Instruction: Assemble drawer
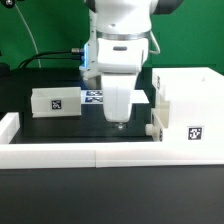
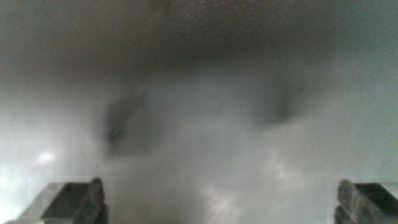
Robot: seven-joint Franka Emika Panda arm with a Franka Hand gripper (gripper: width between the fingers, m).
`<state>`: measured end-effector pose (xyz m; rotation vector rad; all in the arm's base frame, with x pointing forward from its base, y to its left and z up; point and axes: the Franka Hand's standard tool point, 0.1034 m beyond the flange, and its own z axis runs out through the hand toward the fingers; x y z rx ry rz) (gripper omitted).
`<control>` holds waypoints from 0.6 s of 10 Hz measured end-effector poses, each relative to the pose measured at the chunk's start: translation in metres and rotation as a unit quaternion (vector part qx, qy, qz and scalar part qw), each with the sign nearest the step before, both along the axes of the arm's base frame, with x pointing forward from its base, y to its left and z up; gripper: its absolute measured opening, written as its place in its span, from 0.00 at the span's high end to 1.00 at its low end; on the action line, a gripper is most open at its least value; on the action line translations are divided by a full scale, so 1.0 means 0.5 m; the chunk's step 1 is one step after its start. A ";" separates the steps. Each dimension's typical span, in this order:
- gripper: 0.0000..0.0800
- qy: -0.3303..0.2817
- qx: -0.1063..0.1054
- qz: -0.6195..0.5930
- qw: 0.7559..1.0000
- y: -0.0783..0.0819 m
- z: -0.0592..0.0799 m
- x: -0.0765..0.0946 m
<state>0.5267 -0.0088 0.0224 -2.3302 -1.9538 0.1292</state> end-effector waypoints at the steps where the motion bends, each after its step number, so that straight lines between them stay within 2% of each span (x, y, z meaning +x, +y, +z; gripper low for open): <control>1: 0.19 -0.005 -0.002 -0.002 1.000 -0.017 0.006 -0.018; 4: 0.19 -0.016 -0.005 -0.017 1.000 -0.054 0.026 -0.074; 6: 0.19 -0.026 -0.010 -0.039 0.999 -0.094 0.039 -0.115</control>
Offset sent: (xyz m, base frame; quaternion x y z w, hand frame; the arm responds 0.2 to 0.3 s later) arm -0.0399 -0.0227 0.0171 -0.0281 0.0018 0.0241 0.9993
